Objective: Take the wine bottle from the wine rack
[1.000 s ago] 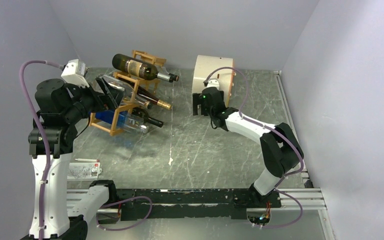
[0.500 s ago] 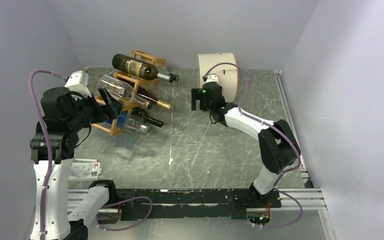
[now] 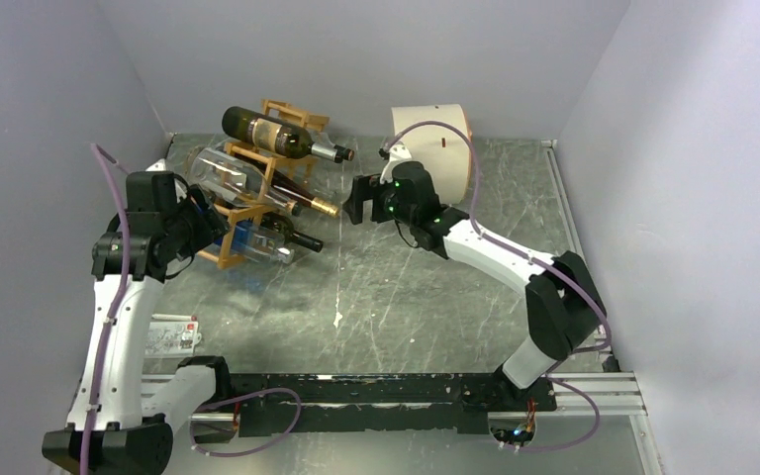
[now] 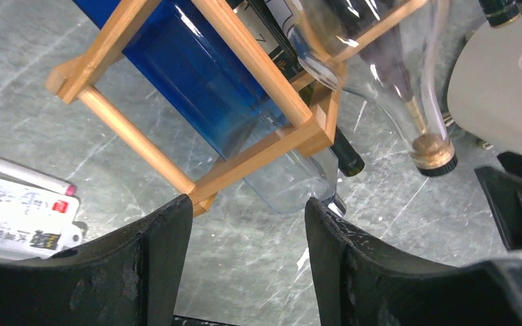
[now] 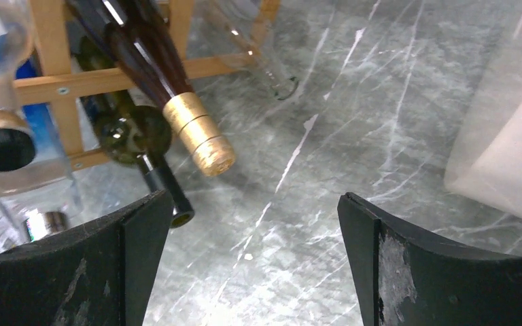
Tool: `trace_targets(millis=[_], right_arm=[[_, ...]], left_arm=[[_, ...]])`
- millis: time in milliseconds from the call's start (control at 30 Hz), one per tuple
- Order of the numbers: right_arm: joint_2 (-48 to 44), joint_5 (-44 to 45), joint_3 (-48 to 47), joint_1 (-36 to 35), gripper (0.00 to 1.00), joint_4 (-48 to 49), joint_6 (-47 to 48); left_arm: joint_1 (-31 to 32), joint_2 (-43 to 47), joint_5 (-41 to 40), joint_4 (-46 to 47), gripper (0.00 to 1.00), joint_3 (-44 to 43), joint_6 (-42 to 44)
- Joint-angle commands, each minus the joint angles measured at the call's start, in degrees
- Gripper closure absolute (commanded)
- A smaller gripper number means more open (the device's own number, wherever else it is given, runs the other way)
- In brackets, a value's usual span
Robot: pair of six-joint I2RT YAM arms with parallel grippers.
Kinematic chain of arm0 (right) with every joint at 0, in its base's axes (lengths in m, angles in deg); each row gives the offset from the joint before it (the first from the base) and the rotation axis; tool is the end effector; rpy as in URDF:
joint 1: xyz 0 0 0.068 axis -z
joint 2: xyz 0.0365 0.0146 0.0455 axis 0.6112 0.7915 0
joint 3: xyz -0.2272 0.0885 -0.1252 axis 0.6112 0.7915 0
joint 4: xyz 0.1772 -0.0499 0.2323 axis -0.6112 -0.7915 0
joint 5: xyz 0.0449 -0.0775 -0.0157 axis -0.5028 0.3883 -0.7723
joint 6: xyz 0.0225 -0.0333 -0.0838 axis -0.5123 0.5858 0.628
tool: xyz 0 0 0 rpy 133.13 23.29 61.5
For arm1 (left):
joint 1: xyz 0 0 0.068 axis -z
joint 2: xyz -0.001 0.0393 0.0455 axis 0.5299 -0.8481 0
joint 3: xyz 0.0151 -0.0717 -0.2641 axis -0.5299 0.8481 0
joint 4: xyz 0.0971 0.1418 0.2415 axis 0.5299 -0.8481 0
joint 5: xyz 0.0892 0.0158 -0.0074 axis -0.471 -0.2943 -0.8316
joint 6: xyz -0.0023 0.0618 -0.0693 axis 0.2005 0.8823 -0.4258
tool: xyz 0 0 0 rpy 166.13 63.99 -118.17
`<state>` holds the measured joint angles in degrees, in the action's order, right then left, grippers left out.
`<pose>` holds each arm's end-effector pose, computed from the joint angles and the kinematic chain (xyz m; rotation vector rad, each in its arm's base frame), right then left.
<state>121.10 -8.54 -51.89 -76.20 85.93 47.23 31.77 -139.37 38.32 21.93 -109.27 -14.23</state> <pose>0.3575 0.2844 0.2405 -0.3372 1.9981 0.6501 0.2417 0.0033 0.3551 -0.6323 2.2257 -0.2403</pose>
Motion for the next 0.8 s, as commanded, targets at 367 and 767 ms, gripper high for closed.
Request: trace_targets(millis=[367,767], right_arm=[[-7.0,-11.3,9.0,1.7,0.03,2.3,-3.3],[-2.9,-25.7,4.4,1.3,0.03,11.0,-10.1]], left_arm=[[-0.5,-3.7,-0.8,14.8,0.34,-0.4,-9.9],[-1.3,-0.1,6.8,16.9,0.10,-1.1,-2.2]])
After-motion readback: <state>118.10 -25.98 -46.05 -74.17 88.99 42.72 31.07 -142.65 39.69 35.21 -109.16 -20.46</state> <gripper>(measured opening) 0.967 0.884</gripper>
